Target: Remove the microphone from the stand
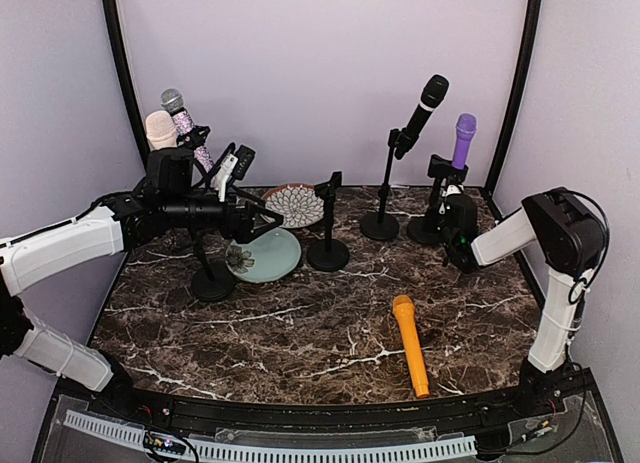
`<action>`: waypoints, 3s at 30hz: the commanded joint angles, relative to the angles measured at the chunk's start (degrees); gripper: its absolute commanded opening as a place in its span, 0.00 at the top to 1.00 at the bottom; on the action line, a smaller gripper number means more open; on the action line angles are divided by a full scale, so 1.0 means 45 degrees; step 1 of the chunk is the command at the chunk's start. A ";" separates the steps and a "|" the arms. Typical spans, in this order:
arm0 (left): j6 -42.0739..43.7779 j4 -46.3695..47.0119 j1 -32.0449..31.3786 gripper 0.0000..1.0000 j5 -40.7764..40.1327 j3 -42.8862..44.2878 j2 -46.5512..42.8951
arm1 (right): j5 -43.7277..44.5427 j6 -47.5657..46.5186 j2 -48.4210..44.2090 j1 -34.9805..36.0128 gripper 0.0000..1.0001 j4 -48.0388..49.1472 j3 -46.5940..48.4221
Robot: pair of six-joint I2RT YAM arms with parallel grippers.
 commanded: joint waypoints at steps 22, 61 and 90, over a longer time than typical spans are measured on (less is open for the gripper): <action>0.0258 0.0182 0.0087 0.11 0.0004 -0.0421 0.0051 | -0.0759 0.0821 -0.3961 0.0015 0.57 0.0748 -0.3303; 0.0434 0.0468 0.0174 0.11 0.0550 -0.0407 0.0536 | -1.2381 -0.2967 -0.3743 -0.4225 0.13 -0.7045 0.2968; 0.0521 0.0401 0.0181 0.11 0.0528 -0.0280 0.0970 | -1.0167 -0.3331 -0.3345 -0.3568 0.43 -0.5799 0.2639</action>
